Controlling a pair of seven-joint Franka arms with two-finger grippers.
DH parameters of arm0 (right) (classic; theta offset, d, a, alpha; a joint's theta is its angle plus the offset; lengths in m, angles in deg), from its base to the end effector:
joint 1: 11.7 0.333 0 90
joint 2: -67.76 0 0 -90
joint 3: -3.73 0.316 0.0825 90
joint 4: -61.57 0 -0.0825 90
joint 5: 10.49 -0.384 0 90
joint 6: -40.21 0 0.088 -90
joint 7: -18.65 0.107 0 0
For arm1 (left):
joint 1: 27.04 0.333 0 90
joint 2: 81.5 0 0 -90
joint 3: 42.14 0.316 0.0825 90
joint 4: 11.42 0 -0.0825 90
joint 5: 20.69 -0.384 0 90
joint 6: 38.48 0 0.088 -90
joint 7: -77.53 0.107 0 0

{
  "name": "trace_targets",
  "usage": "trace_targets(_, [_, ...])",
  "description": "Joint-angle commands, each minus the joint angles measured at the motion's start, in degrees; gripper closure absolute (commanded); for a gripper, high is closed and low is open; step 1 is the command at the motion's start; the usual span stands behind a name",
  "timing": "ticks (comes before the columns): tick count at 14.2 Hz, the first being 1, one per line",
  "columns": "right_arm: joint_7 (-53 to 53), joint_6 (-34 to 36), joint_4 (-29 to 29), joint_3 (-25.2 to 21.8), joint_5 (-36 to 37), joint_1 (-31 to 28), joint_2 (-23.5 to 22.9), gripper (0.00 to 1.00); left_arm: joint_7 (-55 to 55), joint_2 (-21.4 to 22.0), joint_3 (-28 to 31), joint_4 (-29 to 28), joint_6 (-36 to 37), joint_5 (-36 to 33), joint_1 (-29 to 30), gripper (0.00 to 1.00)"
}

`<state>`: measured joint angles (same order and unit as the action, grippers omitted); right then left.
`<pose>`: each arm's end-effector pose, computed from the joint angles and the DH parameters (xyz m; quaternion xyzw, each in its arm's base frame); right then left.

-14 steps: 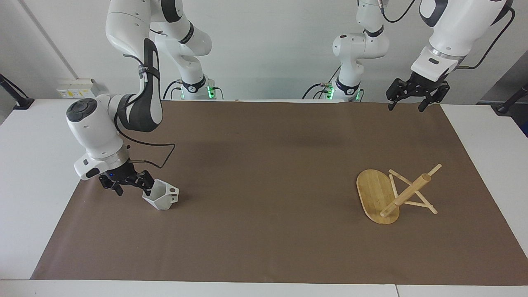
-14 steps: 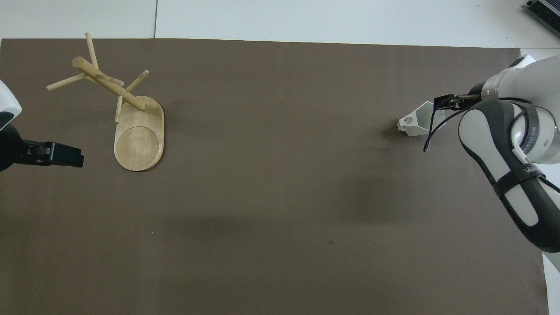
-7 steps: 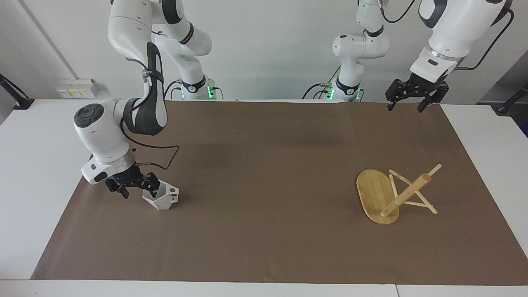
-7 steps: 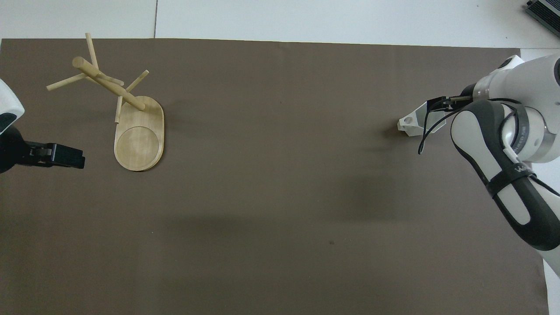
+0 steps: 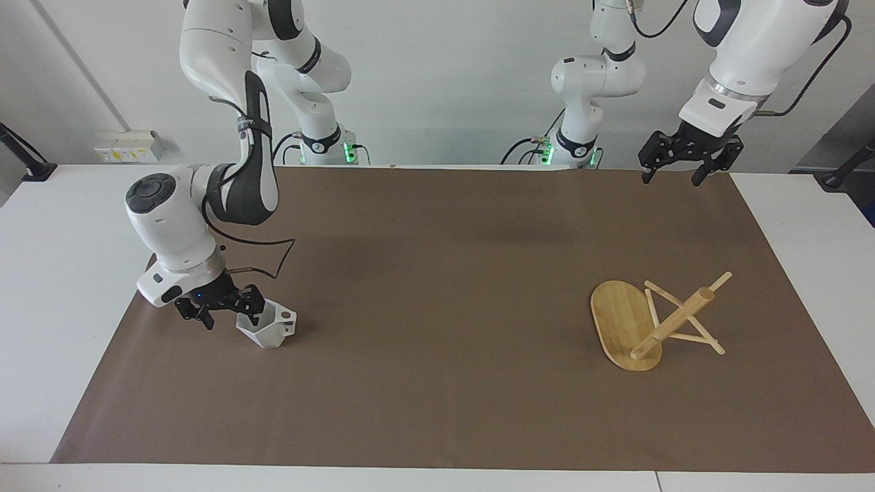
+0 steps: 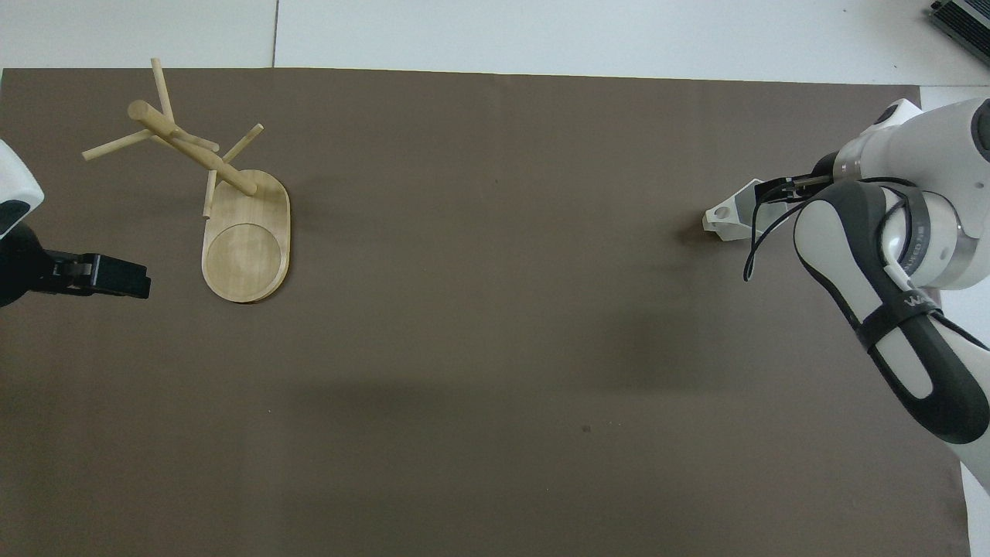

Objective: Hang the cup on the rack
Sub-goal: 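Close the right gripper on the white cup's handle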

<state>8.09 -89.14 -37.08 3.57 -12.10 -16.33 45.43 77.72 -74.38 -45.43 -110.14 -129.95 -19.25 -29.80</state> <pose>0.6684 -0.0551 0.3740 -0.9964 -0.0423 -0.0738 0.0011 0.5133 -0.0589 0.6212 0.9985 -0.0539 -0.0017 0.0089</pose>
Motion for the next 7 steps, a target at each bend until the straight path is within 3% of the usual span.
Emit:
trace_targets(1, [0.71,-1.08,-1.19,0.69,0.38,-0.37,0.36,0.12,0.25,1.5,0.65,-1.56,-1.51,0.49,-0.76,0.0])
trace_targets(5, [1.16,-0.82,-1.28,0.6,0.03,-0.37,0.36,0.16,0.34,0.36,0.74,0.9,-1.43,0.05,-0.32,0.0])
trace_targets(7, [1.16,-0.73,-1.28,0.69,-0.15,-0.46,0.36,0.25,0.42,-0.78,0.65,1.86,-1.6,-0.13,-0.58,0.0])
